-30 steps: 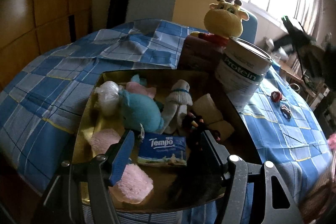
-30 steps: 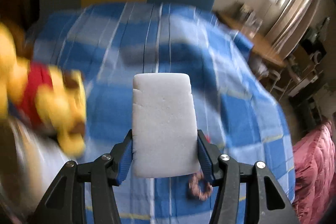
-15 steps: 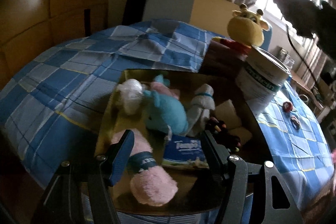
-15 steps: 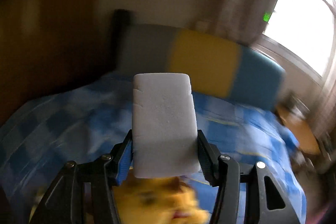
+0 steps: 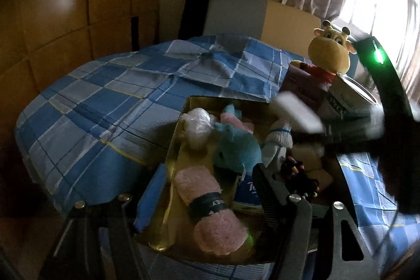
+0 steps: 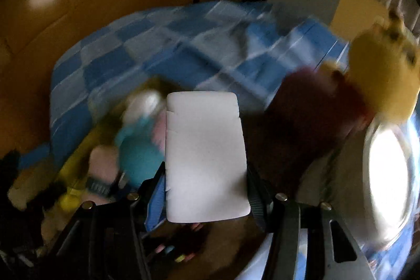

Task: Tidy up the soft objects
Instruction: 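Carry the white sponge into the gold tray and open the right tool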

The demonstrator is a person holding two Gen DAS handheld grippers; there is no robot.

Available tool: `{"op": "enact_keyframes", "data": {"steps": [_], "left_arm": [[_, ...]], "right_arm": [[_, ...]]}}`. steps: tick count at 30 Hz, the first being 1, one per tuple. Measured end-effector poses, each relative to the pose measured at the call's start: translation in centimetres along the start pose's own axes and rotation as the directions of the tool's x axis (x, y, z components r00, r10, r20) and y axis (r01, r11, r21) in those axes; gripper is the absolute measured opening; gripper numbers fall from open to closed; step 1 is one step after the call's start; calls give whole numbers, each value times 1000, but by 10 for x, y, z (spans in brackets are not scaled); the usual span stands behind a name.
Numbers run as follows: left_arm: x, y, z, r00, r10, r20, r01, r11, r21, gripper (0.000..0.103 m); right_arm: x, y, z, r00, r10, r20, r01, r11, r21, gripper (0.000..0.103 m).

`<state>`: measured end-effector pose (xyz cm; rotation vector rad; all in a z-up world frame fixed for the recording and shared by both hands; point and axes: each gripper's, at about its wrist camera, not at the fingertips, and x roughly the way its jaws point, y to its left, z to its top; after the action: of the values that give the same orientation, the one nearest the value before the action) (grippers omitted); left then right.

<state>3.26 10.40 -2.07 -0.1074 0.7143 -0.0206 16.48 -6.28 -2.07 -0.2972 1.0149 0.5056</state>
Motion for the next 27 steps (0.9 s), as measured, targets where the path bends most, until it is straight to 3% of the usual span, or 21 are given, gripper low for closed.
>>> {"op": "enact_keyframes", "data": {"steps": [5,9,12,18,27], "left_arm": [[-5,0,-2,1000,15,8,-15,1000,-3,71],[-7,-1,-5,1000,21,2,-21,1000,-9,71],[-10,0,-7,1000,26,6,-26,1000,-7,73],[-15,1,-6,1000,20,23,-20,1000,-13,75],[-23,-2,-7,999,-4,36,4,1000,-3,75]], "right_arm": [[8,22,-40,998,60,-31,-60,998,27,56],[26,37,-54,995,58,-77,-56,998,37,58],[29,44,-62,999,-4,-47,4,1000,6,59],[12,40,-64,1000,-4,-10,4,999,48,73],[-32,20,-71,995,20,100,-35,988,152,75]]}}
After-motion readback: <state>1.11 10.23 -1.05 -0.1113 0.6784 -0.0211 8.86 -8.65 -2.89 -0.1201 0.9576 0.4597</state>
